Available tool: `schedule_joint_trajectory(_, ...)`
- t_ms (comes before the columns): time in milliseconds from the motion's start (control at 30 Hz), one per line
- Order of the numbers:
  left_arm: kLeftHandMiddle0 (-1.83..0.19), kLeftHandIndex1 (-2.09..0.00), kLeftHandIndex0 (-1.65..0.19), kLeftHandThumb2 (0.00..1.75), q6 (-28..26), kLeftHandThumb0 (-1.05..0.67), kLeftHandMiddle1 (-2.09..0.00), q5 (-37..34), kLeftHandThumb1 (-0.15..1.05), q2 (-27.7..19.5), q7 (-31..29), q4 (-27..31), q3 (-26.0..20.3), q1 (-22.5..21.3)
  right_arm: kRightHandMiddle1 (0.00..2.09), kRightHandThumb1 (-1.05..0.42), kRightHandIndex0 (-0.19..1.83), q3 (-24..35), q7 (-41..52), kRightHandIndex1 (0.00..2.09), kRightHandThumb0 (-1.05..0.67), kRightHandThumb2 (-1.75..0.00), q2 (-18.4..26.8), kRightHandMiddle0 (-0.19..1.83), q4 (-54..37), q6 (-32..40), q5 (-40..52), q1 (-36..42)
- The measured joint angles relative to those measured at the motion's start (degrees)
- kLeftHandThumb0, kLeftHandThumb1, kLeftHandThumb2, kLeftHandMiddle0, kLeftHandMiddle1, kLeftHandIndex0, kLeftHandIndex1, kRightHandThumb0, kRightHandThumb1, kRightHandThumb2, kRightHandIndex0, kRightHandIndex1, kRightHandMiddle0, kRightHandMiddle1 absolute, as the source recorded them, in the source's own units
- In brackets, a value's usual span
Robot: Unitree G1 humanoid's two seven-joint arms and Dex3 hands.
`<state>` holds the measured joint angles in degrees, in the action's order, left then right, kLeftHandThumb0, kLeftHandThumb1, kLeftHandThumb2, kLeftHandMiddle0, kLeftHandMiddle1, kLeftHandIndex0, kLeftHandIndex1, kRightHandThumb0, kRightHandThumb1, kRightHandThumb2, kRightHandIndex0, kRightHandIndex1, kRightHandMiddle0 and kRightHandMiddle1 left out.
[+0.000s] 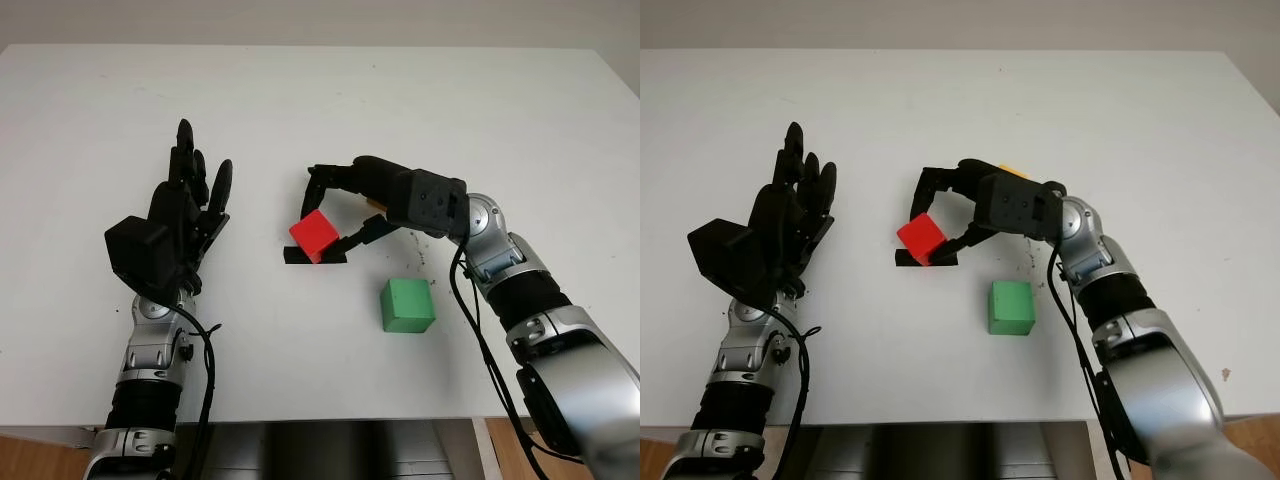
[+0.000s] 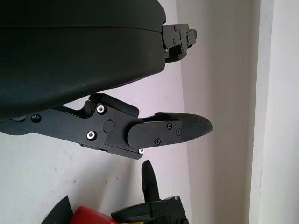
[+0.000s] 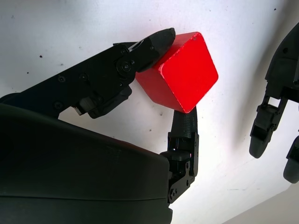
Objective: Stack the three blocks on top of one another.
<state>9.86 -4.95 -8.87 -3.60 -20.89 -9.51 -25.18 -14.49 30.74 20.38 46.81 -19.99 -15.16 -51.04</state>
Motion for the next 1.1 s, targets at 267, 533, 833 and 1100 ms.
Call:
schedule_joint_trajectory(267, 0.11, -0.05, 0.12, 0.45, 0.0, -0.60, -0.06, 0.0, 1.05, 0.0, 0.0, 0.0, 0.0, 0.0, 1.54, -0.94, 0.06, -0.6, 0.0, 0.04, -0.43, -0.06, 0.0, 0.28, -2.4, 1.6, -1.0, 0.9)
schedule_joint_trajectory(533, 0.10, -0.06, 0.11, 0.44, -0.4, -0.61, -0.06, 0.0, 1.05, 0.0, -0.1, 0.0, 0.0, 0.0, 0.61, -0.91, -0.15, -1.2, 0.0, 0.03, -0.55, -0.05, 0.6, 0.09, -2.3, -1.9, -2.8, 0.9)
schedule_joint_trajectory(833, 0.11, -0.05, 0.12, 0.45, -0.6, -0.60, -0.05, -0.1, 1.05, -0.1, -0.4, 0.1, 0.0, 0.0, 0.28, -0.87, -0.19, -1.2, -2.1, 0.00, -0.67, -0.05, 1.6, -0.01, -2.3, -4.9, -4.6, 0.9)
schedule_joint_trajectory(1100, 0.11, -0.06, 0.11, 0.44, -0.6, -0.61, -0.05, -0.1, 1.05, -0.2, -0.4, 0.3, 0.0, 0.0, 0.23, -0.88, -0.19, 2.5, 2.0, 0.00, -0.68, -0.05, 5.5, 0.04, -8.6, -2.7, 0.2, -0.3)
